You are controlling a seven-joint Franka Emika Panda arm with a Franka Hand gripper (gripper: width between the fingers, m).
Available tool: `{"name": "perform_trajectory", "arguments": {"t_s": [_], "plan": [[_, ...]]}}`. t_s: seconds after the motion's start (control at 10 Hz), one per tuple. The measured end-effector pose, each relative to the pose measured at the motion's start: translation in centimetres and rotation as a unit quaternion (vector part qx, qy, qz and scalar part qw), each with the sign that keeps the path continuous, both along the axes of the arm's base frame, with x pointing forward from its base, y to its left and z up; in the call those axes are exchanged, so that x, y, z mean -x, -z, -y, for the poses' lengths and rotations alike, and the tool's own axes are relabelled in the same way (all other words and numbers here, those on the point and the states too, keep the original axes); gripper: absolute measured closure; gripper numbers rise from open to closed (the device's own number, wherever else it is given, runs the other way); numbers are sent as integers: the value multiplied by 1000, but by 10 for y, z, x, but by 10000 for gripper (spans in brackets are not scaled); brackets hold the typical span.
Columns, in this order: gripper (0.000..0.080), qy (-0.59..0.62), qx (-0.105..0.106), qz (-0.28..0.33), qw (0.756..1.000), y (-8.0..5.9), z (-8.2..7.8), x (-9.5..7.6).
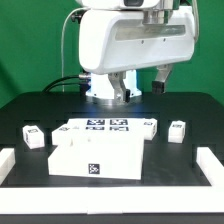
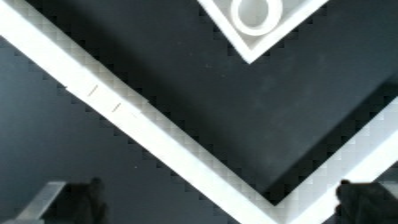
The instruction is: Assemble one leg
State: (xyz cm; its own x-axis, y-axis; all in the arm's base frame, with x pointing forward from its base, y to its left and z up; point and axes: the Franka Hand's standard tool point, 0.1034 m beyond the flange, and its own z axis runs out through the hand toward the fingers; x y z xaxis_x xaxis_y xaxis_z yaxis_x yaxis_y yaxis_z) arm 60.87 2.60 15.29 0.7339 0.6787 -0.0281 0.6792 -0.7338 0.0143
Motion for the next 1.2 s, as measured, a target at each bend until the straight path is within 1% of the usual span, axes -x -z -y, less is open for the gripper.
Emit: {"name": "perform_trajectory", "arguments": {"t_s": [0.9,1.0,1.1,1.2], "plan": [[150,0,0,0,1000,0,0,0],[150,-1,0,1,1000,-3,-1,0],[150,-10,0,7,1000,-15,-4,-2],[150,-44,-2,18,999,-16,-1,4]]}}
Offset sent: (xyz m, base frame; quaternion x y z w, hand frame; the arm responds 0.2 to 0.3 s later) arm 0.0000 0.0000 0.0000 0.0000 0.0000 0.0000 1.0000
